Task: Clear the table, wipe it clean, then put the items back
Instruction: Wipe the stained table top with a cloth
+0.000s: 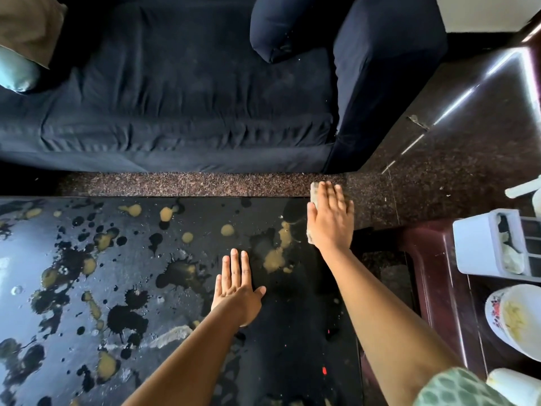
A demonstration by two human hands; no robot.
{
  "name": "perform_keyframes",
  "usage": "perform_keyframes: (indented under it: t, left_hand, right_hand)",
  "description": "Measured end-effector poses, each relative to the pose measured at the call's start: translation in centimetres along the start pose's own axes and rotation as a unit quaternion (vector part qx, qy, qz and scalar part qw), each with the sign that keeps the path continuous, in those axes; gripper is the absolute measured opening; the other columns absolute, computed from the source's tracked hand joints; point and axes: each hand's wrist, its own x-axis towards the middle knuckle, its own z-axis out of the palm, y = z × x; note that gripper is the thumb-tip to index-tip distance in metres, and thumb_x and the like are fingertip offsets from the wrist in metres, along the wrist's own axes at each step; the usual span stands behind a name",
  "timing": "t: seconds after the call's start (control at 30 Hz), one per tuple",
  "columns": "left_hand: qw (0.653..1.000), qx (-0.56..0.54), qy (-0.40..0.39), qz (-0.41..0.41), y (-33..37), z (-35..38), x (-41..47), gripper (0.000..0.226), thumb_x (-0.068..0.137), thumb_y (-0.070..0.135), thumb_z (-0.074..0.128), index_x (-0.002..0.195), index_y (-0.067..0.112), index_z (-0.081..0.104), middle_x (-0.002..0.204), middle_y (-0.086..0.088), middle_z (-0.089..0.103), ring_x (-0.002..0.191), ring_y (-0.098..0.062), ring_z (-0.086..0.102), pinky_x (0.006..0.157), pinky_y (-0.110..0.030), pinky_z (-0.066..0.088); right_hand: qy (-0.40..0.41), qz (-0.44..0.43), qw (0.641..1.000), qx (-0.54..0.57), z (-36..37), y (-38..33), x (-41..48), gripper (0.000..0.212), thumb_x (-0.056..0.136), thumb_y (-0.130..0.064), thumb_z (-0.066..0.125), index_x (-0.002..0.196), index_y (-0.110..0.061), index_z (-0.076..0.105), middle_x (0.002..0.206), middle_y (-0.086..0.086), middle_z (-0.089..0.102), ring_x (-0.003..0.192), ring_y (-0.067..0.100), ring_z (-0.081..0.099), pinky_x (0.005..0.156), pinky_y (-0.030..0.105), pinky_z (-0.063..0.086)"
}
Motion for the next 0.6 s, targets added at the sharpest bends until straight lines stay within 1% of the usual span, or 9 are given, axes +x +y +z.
perform_keyframes:
  t: [0.1,0.2,0.23,0.27,0.33,0.4,0.47,0.53,0.6]
  left_hand:
    - [1.0,-0.001,0.0,-0.001,0.0,0.2,0.0,0.076,0.1,0.046,0.023,0.139,0.018,-0.036,0.143,-0.002,-0.046,0.137,-0.021,-0.036,0.117,-0.039,-0.01]
    - [1.0,-0.006,-0.001,-0.002,0.2,0.1,-0.1,0.076,0.1,0.046,0.023,0.137,0.019,-0.038,0.142,-0.001,-0.047,0.136,-0.02,-0.036,0.118,-0.039,-0.01]
    - [1.0,-0.006,0.001,-0.002,0.2,0.0,-0.1,0.076,0.1,0.046,0.023,0.136,0.019,-0.038,0.143,-0.001,-0.046,0.136,-0.02,-0.036,0.117,-0.039,-0.01]
    - [1.0,-0.008,0.0,-0.002,0.2,0.0,-0.1,0.076,0.1,0.046,0.023,0.136,0.019,-0.039,0.143,-0.001,-0.046,0.136,-0.02,-0.036,0.117,-0.039,-0.01]
    - [1.0,-0.007,0.004,0.0,0.1,-0.1,-0.2,0.075,0.1,0.046,0.022,0.131,0.02,-0.041,0.142,-0.001,-0.047,0.136,-0.02,-0.036,0.117,-0.039,-0.011]
    - [1.0,-0.007,0.008,0.004,0.0,0.0,-0.3,0.074,0.1,0.047,0.022,0.129,0.021,-0.041,0.137,0.001,-0.049,0.136,-0.02,-0.036,0.117,-0.038,-0.011]
    - [1.0,-0.006,0.012,0.006,0.0,0.1,-0.3,0.075,0.1,0.047,0.022,0.132,0.02,-0.04,0.136,0.002,-0.049,0.137,-0.02,-0.036,0.116,-0.038,-0.011]
    - [1.0,-0.004,0.016,0.004,0.0,0.1,-0.3,0.074,0.1,0.047,0.022,0.132,0.021,-0.04,0.141,0.0,-0.047,0.137,-0.02,-0.035,0.117,-0.038,-0.011]
    - [1.0,-0.004,0.013,0.003,0.1,0.0,-0.2,0.074,0.1,0.047,0.021,0.129,0.021,-0.041,0.144,-0.001,-0.045,0.136,-0.02,-0.036,0.117,-0.038,-0.011]
  right_hand:
    - [-0.007,-0.114,0.993,-0.024,0.3,-1.1,-0.9,0.057,0.099,-0.039,0.026,0.152,-0.02,0.016,0.158,-0.001,0.017,0.147,0.017,0.01,0.118,0.045,0.011]
    - [-0.038,-0.289,0.955,-0.047,0.2,1.9,-4.0,0.058,0.096,-0.039,0.027,0.151,-0.023,0.018,0.157,-0.005,0.019,0.145,0.013,0.015,0.116,0.045,0.021]
    - [-0.047,-0.318,0.946,-0.053,0.0,3.2,-4.3,0.058,0.096,-0.039,0.027,0.151,-0.024,0.018,0.157,-0.007,0.019,0.145,0.011,0.015,0.115,0.044,0.022]
    - [-0.047,-0.316,0.946,-0.053,-0.1,4.2,-4.1,0.059,0.095,-0.039,0.027,0.151,-0.024,0.017,0.156,-0.007,0.019,0.145,0.01,0.015,0.114,0.045,0.024]
    - [-0.025,-0.222,0.974,-0.046,-0.2,4.3,-3.1,0.059,0.095,-0.039,0.025,0.15,-0.021,0.019,0.156,-0.005,0.021,0.145,0.012,0.014,0.113,0.049,0.026]
    - [0.008,-0.097,0.995,-0.031,0.1,2.0,-2.0,0.059,0.096,-0.041,0.023,0.15,-0.017,0.019,0.157,-0.002,0.019,0.146,0.015,0.012,0.116,0.05,0.019]
    - [0.01,-0.047,0.999,-0.013,0.6,-0.8,-1.4,0.057,0.099,-0.041,0.024,0.151,-0.018,0.015,0.158,-0.001,0.014,0.147,0.017,0.009,0.116,0.047,0.011]
    - [0.011,-0.109,0.994,-0.018,1.0,-1.7,-2.4,0.057,0.099,-0.04,0.025,0.151,-0.019,0.017,0.158,-0.001,0.017,0.146,0.017,0.012,0.116,0.047,0.013]
    - [-0.014,-0.248,0.968,-0.049,0.8,0.2,-4.0,0.058,0.097,-0.04,0.029,0.151,-0.021,0.018,0.157,-0.004,0.018,0.145,0.013,0.014,0.117,0.046,0.02]
